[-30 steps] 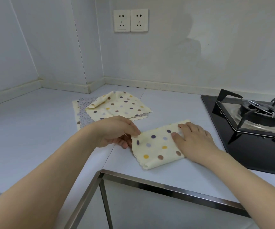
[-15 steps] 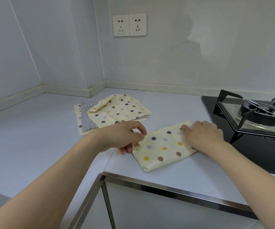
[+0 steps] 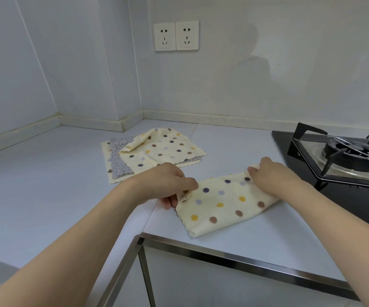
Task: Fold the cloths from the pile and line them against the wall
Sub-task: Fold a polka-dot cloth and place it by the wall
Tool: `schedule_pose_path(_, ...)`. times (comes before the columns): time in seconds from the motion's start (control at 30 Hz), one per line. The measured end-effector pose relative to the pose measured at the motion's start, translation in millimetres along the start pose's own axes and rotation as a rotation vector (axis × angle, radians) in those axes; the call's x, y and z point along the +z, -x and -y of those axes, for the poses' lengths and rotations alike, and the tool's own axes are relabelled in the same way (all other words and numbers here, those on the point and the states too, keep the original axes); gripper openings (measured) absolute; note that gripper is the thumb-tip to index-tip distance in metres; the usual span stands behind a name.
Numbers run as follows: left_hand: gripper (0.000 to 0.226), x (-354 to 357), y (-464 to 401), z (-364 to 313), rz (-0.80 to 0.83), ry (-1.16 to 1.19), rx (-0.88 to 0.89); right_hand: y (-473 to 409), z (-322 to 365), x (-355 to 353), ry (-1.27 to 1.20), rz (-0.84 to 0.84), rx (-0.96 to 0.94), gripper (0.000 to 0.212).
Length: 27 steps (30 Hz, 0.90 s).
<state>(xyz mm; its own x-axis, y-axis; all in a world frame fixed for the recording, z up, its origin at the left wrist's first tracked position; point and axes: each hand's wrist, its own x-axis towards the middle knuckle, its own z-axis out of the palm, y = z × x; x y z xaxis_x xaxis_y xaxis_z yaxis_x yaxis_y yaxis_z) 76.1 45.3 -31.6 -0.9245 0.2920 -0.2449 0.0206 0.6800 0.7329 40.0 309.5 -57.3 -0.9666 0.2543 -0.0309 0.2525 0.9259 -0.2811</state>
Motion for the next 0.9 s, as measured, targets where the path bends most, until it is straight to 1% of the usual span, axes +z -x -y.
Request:
schedule_pose_path(0.03, 0.039, -0.9, 0.3, -0.5, 0.000, 0.006, -0.007, 2.3, -1.2, 0.0, 0.041, -0.017, 0.006, 0.043)
schedule_pose_path(0.1, 0.032, -2.7, 1.5, -0.3, -0.009, 0.002, -0.008, 6.5, -4.0, 0.2, 0.109, -0.051, -0.008, 0.040)
schedule_pose_path(0.2, 0.022, -4.5, 2.2, 2.6, -0.033, 0.004, -0.015, 11.3, -7.9, 1.5, 0.122, -0.099, -0.071, 0.030)
schedule_pose_path(0.27, 0.026, -5.6, 1.3, 4.9, -0.035, 0.022, -0.029, 13.0, -10.1, 2.5, 0.084, -0.113, -0.107, 0.027)
schedule_pose_path(0.33, 0.037, -7.1, 0.8, 5.3, -0.005, 0.059, -0.039, 14.6, -11.7, 2.6, 0.057, -0.126, -0.118, 0.026)
schedule_pose_path(0.4, 0.041, -8.3, 0.8, 5.7, 0.022, 0.080, -0.036, 16.0, -12.8, 3.0, 0.051, -0.150, -0.121, 0.025)
schedule_pose_path(0.53, 0.021, -8.2, 1.4, 9.1, -0.003, 0.093, -0.008, 17.4, -15.4, 9.5, 0.043, -0.241, -0.119, 0.027)
schedule_pose_path(0.67, 0.017, -8.2, -1.1, 15.4, -0.045, 0.090, -0.001, 18.7, -17.5, 13.0, -0.011, -0.290, -0.103, 0.028)
schedule_pose_path(0.73, 0.016, -7.5, -2.2, 16.1, -0.055, 0.102, 0.002, 18.1, -17.1, 12.4, -0.028, -0.276, -0.095, 0.030)
schedule_pose_path(0.8, 0.015, -7.2, -4.0, 15.4, -0.065, 0.091, 0.003, 16.8, -17.6, 10.0, -0.065, -0.210, -0.077, 0.033)
schedule_pose_path(0.9, 0.012, -5.6, -5.1, 14.7, -0.135, 0.009, -0.010, 17.5, -19.3, -1.1, -0.298, -0.088, -0.043, 0.033)
